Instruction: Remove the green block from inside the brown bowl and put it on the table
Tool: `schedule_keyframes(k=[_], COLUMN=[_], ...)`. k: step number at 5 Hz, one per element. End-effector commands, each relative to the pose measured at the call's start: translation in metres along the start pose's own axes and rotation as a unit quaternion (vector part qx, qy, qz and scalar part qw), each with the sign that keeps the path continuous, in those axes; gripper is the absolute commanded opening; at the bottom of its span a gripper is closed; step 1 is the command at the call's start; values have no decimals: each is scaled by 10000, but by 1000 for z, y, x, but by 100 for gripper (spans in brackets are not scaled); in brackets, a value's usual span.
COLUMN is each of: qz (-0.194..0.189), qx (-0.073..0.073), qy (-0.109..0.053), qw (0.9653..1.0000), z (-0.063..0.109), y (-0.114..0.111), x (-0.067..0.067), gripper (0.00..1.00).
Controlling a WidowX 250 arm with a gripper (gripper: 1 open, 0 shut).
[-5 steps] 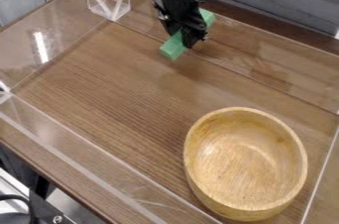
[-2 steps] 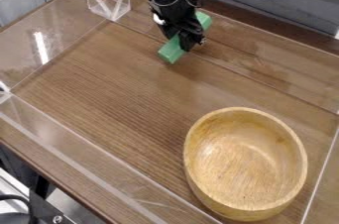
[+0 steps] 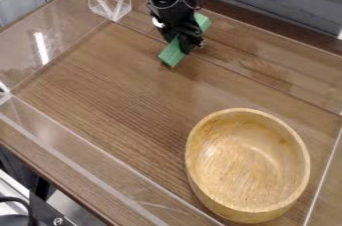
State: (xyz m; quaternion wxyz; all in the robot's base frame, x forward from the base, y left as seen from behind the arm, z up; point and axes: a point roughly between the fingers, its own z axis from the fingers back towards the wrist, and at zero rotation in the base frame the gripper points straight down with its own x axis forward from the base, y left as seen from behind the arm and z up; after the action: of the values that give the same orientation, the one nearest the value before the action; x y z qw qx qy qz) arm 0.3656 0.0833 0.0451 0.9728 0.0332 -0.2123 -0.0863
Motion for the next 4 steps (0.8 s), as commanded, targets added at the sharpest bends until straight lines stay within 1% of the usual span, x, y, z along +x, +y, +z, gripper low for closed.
schedule_keyframes(k=[1,2,4], qz=[82,120,170], qx=[125,85,-25], qy=[-250,-198,-87], qw=[9996,9997,9998], z=[9,13,10], y=[14,17,22], x=[14,13,4], gripper=[100,100,100])
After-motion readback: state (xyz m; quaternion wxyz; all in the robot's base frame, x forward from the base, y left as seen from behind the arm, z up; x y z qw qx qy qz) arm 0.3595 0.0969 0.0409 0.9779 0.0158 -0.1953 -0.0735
